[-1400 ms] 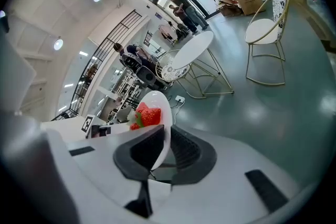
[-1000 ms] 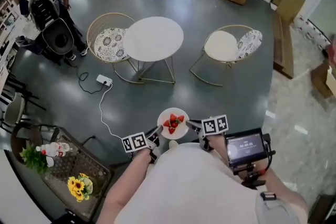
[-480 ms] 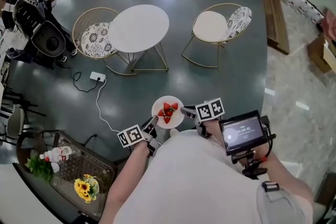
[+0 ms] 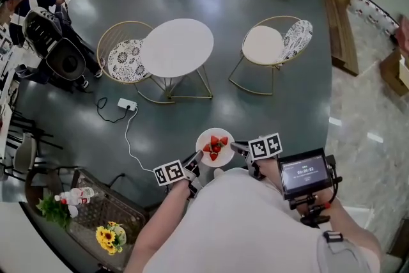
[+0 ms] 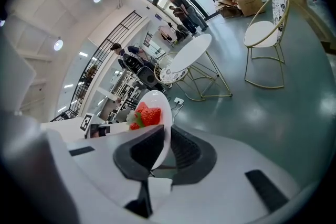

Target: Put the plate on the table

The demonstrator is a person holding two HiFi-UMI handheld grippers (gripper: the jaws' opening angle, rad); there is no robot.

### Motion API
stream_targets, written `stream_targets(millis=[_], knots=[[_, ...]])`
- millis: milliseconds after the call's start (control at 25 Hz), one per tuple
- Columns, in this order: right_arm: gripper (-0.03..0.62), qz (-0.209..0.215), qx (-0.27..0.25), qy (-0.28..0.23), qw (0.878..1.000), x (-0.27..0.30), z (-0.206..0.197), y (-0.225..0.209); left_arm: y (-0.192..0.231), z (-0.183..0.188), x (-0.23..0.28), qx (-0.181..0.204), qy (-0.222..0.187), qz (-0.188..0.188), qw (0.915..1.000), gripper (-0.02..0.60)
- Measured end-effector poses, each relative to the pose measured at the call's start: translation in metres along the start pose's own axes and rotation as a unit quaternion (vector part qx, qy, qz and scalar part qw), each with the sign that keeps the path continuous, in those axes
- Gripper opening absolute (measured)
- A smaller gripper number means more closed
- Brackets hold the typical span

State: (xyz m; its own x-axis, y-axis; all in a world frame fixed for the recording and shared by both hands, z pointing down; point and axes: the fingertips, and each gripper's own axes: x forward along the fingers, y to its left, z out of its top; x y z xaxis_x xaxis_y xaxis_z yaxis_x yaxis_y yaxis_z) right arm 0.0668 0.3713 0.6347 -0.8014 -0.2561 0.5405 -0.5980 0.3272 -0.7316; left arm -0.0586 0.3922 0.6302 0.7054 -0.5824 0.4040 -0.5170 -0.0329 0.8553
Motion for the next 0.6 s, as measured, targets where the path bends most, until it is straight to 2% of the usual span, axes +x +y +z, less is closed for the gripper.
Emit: stream_targets(millis=[360, 600], knots=[[0.023, -0.011, 0.014, -0.015, 1.000, -0.0006, -0.0008, -0.0020, 0.0013, 0.0021, 0.0042, 0.014, 0.023, -0.006, 0.9996, 0.017], [0.023, -0.017, 0.009, -0.021, 1.000, -0.0023, 0.0021, -0.0006, 0.0002, 0.0015, 0.0042, 0.007, 0.023, -0.015, 0.9996, 0.017]])
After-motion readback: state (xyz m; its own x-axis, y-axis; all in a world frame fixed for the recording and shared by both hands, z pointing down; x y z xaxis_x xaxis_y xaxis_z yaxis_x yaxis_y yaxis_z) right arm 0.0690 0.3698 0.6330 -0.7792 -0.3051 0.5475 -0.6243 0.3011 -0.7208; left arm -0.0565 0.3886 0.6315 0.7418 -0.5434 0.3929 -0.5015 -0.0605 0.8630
